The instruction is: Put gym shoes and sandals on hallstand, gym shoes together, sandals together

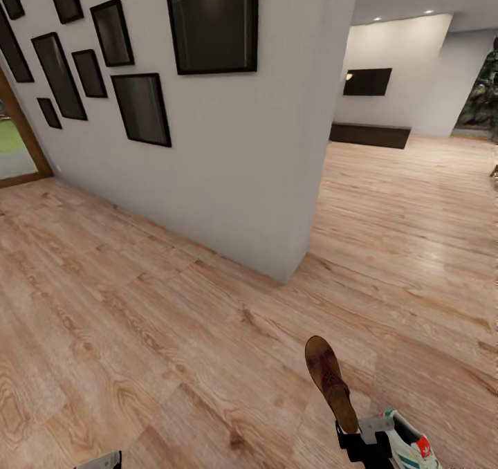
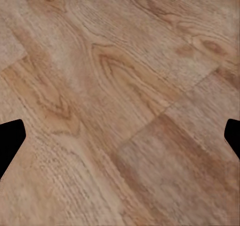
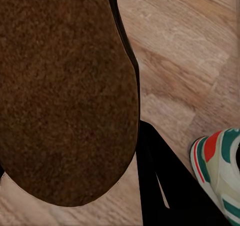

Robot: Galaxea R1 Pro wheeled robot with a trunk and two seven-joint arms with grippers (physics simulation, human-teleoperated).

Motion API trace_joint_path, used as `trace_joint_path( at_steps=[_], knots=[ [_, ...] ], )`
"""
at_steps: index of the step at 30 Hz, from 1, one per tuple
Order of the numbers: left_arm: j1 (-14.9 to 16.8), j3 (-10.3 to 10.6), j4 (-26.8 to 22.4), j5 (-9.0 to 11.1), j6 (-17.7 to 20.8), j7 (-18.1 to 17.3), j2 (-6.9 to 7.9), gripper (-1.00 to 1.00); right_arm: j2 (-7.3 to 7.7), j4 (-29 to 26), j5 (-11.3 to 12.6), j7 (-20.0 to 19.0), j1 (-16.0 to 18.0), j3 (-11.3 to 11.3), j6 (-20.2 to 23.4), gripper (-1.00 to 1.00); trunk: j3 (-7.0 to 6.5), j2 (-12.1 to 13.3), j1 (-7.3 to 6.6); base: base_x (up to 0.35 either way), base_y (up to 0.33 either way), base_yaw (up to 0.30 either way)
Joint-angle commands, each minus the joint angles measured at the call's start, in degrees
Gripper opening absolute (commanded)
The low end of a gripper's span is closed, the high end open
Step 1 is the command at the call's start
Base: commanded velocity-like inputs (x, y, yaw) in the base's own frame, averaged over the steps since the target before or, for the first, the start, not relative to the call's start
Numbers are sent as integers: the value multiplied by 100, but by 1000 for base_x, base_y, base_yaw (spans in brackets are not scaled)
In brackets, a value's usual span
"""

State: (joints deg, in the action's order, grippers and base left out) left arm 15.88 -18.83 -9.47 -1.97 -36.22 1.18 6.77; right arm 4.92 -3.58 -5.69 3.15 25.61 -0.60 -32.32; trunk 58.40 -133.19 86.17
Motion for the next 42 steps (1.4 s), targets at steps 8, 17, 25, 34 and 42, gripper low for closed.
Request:
trace_joint_path(
  at_steps=[8,17,25,34,42],
  knots=[
    [3,-8,7,-47,-17,6,0,100,6,27,-26,28,-19,6,-45,-100,37,-2,1,231,243,-263],
    [3,-7,11,-66,-17,5,0,100,14,41,1031,0,-136,-1,-421,-100,78,-2,1,231,244,-256],
    [3,-7,14,-67,-17,5,0,100,2,41,1190,-15,-144,-9,-440,-100,117,-2,1,208,210,-250],
    [3,-7,15,-67,-17,5,0,100,1,41,1202,-25,-144,-18,-442,-100,161,-2,1,27,25,-247],
    [3,-7,16,-67,-17,5,0,100,-7,41,1202,-22,-144,-19,-442,-100,200,-2,1,1,1,-245]
  ],
)
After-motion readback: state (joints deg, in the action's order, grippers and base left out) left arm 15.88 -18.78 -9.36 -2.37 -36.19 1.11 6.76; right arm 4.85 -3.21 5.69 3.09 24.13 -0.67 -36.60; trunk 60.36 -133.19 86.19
